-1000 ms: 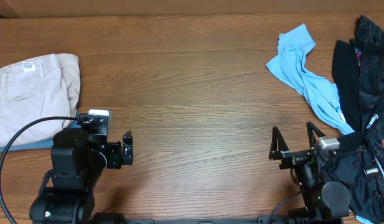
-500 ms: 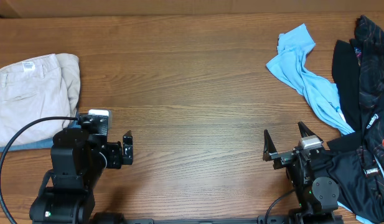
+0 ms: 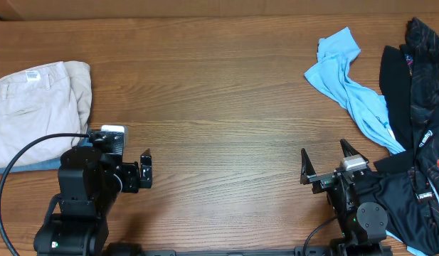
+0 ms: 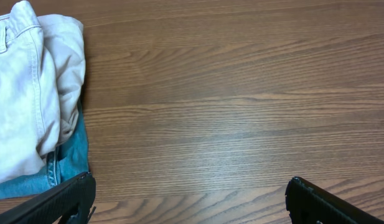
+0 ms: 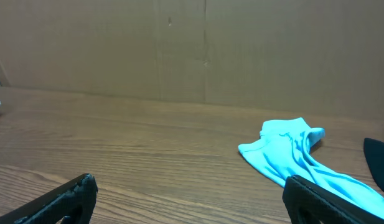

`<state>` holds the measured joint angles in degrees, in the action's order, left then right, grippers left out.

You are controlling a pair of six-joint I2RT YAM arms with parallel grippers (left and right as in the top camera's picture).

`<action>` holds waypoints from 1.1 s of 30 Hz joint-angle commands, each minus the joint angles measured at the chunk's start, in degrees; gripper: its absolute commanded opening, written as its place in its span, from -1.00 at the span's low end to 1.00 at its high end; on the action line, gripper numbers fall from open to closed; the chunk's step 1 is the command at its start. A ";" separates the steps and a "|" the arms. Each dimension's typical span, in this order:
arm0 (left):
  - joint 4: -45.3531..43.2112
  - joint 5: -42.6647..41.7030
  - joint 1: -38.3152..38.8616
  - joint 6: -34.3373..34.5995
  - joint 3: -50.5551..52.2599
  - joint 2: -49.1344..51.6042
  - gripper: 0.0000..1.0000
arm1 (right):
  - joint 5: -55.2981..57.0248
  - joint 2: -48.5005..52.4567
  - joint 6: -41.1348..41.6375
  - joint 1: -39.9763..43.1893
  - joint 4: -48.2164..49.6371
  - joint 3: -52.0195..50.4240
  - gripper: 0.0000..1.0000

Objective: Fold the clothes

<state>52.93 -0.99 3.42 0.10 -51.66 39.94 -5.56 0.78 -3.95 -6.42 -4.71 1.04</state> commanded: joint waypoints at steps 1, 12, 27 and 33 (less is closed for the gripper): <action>0.00 0.57 0.35 0.76 0.46 0.07 1.00 | -0.09 -0.61 -0.39 0.17 0.35 -0.59 1.00; 0.00 0.57 0.35 0.76 0.46 0.07 1.00 | -0.09 -0.61 -0.37 0.17 0.35 -0.59 1.00; 0.79 2.08 0.37 -0.11 7.65 -12.35 1.00 | -0.09 -0.61 -0.39 0.17 0.35 -0.57 1.00; -8.15 1.05 0.37 -0.02 22.43 -23.17 1.00 | -0.09 -0.61 -0.37 0.17 0.35 -0.57 1.00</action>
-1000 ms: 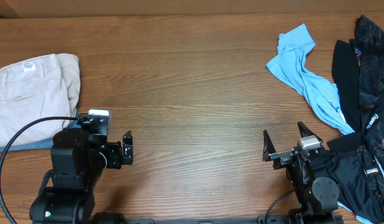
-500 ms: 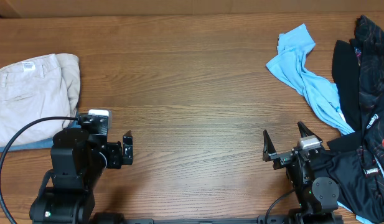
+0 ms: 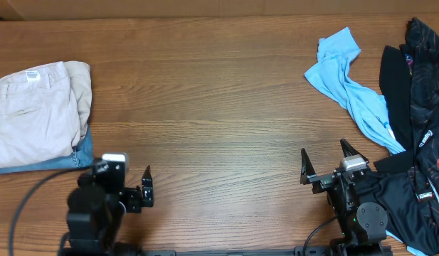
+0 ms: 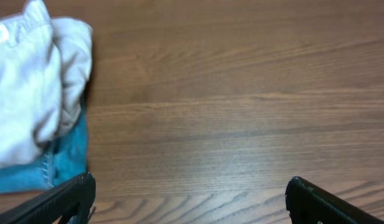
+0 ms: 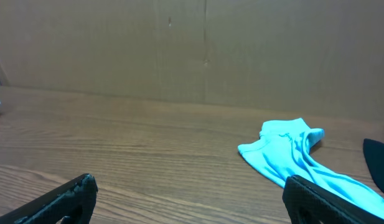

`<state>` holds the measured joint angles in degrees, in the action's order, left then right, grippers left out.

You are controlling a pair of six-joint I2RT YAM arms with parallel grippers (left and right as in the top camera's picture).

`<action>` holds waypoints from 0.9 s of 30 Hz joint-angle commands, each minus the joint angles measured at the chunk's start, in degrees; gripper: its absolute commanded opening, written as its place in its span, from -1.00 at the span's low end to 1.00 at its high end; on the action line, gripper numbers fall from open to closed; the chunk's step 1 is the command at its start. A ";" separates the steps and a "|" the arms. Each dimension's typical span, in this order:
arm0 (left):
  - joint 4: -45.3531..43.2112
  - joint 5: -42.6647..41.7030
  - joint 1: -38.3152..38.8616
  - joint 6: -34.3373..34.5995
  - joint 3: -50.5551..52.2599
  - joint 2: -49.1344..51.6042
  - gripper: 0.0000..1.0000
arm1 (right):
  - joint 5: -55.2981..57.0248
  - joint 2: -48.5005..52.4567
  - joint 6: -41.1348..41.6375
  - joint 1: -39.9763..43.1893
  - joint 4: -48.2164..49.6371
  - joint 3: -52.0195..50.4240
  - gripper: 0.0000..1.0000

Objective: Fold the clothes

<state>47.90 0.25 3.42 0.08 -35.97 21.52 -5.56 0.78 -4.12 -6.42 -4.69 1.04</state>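
Folded beige trousers lie on folded blue jeans at the table's left; both show in the left wrist view, beige trousers over blue jeans. A light blue shirt lies crumpled at the right, also in the right wrist view as the light blue shirt. Black garments are piled at the far right. My left gripper is open near the front edge, right of the stack. My right gripper is open at front right, empty.
The wooden table runs between the folded stack and the unfolded pile. A cardboard wall stands behind the table. Part of the black pile lies beside the right arm's base.
My left arm has drawn back toward the front edge, away from the folded stack; the blue jeans under the beige trousers now show more. The right arm has not moved.
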 commanded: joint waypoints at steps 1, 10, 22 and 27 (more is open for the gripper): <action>-5.44 -0.68 0.37 0.26 9.75 -6.91 1.00 | -0.09 -0.61 -0.20 0.17 0.33 -0.57 1.00; -25.29 -1.97 0.37 0.35 25.16 -19.85 1.00 | -0.09 -0.61 -0.20 0.17 0.33 -0.57 1.00; -50.07 -1.57 0.35 -1.36 35.74 -21.33 1.00 | -0.09 -0.61 -0.20 0.17 0.33 -0.57 1.00; -43.76 -1.73 0.37 0.79 35.69 -21.33 1.00 | -0.09 -0.61 -0.20 0.17 0.33 -0.57 1.00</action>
